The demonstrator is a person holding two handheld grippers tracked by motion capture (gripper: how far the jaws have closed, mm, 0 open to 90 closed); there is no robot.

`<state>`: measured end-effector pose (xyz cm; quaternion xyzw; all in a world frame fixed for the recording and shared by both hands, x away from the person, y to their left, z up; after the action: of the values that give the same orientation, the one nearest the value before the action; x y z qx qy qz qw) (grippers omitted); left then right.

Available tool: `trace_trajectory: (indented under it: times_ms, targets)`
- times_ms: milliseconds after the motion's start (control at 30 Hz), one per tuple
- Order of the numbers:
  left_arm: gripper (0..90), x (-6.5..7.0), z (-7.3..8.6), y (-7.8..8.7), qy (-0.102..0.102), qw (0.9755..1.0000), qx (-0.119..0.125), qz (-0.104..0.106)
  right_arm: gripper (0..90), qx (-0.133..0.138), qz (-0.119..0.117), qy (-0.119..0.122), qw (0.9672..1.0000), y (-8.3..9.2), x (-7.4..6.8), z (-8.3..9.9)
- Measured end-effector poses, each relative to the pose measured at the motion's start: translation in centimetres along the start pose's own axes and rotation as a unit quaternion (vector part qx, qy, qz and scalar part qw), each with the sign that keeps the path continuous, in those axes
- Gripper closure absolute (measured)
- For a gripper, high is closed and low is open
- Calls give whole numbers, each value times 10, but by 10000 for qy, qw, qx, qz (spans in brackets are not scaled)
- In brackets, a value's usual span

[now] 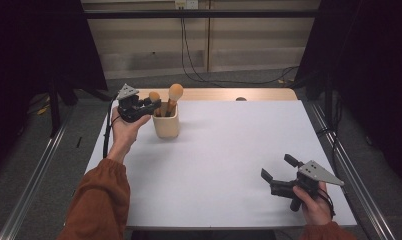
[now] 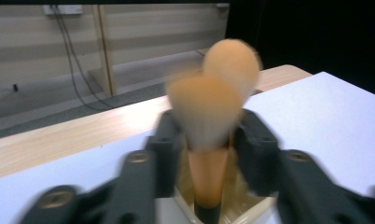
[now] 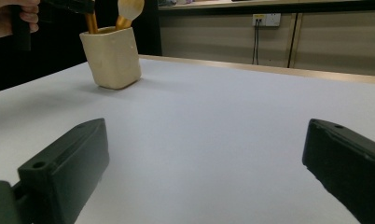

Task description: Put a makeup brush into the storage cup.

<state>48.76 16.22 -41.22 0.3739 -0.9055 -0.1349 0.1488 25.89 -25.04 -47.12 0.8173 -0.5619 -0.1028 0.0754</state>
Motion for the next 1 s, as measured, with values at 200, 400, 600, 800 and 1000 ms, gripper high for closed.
trace_trajectory:
  times_ms: [200, 400, 600, 800, 1000]
  targets:
    - [352, -3, 7, 1, 63, 9997, -5, -232, 6, 3, 13, -12, 10000, 0, 0, 0]
    - [236, -3, 4, 7, -55, 9993, 170, -324, 6, 6, 28, -17, 10000, -1, 1, 0]
    - [117, 1, 2, 13, -29, 9990, 339, -288, 6, 23, 45, 0, 10000, 0, 2, -1]
    - [85, 4, 5, 19, -11, 9991, 360, -238, 6, 27, 101, -30, 9999, 1, 4, -1]
    - [55, 8, 5, 28, 61, 9989, 427, -163, 4, 14, 87, -42, 10000, 1, 6, 0]
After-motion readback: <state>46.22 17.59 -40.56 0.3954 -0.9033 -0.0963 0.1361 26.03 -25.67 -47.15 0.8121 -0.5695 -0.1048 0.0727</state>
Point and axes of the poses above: each handheld gripper's, and its own axes: y roughly backward along the jaws, z roughly out of its underside, x roughly to its right, the point moved 5 cm from there along -y, roughly forward along the jaws, and after that the axes turned 6 degrees about z, right-handed, at the moved point
